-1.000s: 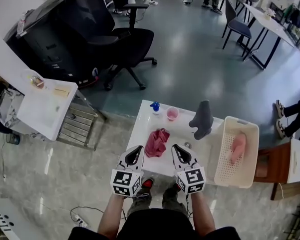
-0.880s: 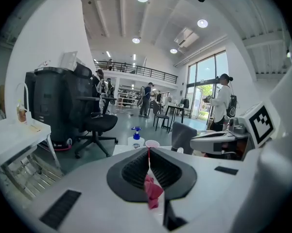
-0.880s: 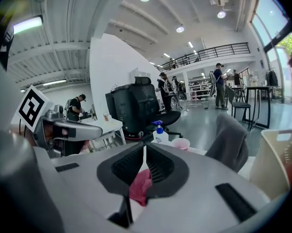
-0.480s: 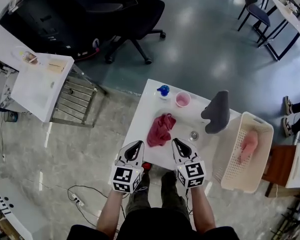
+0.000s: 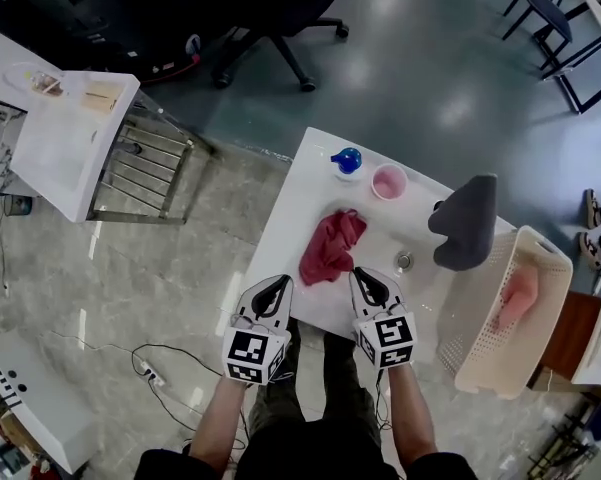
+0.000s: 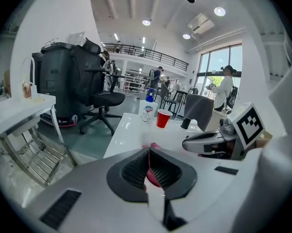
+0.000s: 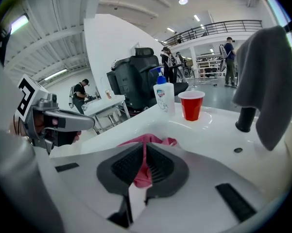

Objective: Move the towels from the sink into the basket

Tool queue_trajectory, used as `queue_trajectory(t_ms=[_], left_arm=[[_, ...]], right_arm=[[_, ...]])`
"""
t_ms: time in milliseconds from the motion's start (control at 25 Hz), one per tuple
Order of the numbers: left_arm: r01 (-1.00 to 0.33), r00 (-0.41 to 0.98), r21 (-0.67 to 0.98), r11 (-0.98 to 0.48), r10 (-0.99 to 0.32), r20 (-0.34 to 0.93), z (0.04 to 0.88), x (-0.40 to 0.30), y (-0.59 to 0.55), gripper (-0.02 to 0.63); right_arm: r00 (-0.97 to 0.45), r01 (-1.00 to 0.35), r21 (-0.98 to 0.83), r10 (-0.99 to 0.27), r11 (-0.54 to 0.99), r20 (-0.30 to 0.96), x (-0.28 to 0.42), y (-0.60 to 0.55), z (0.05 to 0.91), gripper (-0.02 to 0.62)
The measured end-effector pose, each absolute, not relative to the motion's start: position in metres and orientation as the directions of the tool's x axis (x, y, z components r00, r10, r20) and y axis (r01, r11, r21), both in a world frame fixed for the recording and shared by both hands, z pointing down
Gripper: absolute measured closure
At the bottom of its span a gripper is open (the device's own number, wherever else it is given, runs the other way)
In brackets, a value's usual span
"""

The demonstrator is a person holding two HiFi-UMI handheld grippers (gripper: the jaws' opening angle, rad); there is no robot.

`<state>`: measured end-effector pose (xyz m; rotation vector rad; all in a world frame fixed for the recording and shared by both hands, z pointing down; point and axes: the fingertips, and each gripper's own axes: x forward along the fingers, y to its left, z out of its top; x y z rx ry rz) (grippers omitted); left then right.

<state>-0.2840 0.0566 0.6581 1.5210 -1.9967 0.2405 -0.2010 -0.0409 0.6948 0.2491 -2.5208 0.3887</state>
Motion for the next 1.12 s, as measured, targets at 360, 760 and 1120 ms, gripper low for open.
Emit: queue_trajectory(t_ms=[360,760,1120], left_arm=[[-0.918,-0.138,0.229,0.325,-0.8,0.583,0.676,-0.283,0.059,0.594],[-0.912,-0.145,0.229,0.339,-0.791,0.595,0.684,-0.286,0.067,0.594],[-0.902,-0.163,0.225,0.368,-0.774,0.611,0.695,-0.299,0.08,0.594]], right_arm=[[-0.801,-0.209,-0.207,-0.046,0.956,0.596,-0.221,-0.043,0.72,0.448],[-0.755,-0.171,-0.194,-0.002,0.966,0.655,-0.242,-0.048,0.759,0.4],[-0.711,-0.158,-0.172,0.009,0.972,0.703,-0.248,-0.043,0.777,0.451]])
